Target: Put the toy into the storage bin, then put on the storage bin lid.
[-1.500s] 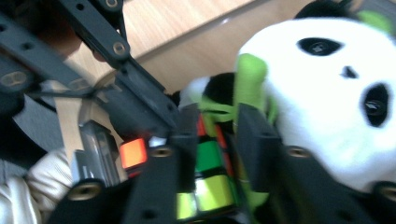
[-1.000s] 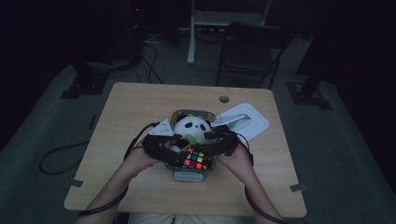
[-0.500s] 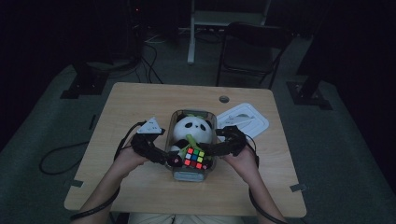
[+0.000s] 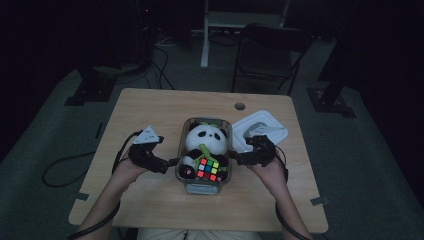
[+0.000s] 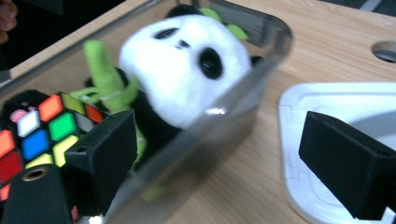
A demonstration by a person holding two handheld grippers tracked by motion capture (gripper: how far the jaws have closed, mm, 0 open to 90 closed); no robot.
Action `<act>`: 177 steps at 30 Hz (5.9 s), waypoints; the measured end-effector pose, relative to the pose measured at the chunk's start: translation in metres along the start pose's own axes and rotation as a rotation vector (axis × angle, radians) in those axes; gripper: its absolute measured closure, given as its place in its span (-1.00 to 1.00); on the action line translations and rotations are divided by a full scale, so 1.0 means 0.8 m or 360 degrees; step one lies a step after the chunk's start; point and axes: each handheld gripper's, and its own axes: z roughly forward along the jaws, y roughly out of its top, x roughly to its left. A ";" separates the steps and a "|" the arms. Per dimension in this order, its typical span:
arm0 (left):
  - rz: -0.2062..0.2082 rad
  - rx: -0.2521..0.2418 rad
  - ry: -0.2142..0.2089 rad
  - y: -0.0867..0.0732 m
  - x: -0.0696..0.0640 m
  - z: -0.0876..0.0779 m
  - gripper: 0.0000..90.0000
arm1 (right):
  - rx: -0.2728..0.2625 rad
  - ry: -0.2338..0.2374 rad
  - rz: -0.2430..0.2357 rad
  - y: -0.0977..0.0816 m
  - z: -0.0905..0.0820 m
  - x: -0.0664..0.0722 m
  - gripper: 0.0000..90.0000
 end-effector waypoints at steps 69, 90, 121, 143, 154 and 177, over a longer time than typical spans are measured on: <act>-0.0176 0.0094 0.0203 -0.099 0.035 0.007 -0.97 | 0.0025 -0.0890 0.0557 -0.032 0.149 -0.115 0.19; -0.0192 0.0098 0.0202 -0.100 0.033 0.008 -0.97 | -0.0008 -0.0556 0.0308 -0.068 0.066 -0.135 0.52; -0.0120 -0.0002 0.0294 -0.084 0.024 0.036 -0.97 | 0.0036 -0.0671 0.0439 -0.091 0.039 -0.121 -0.76; -0.0060 0.0022 0.0235 -0.064 0.010 0.063 -0.97 | 0.0080 -0.0757 0.0546 -0.101 0.043 -0.134 0.47; -0.0059 0.0037 0.0255 -0.065 0.008 0.067 -0.97 | -0.0041 -0.0536 0.0391 -0.087 0.026 -0.116 0.57; 0.0000 0.0056 0.0184 -0.056 -0.015 0.089 -0.97 | -0.0331 0.0066 0.0165 0.001 -0.084 0.005 0.58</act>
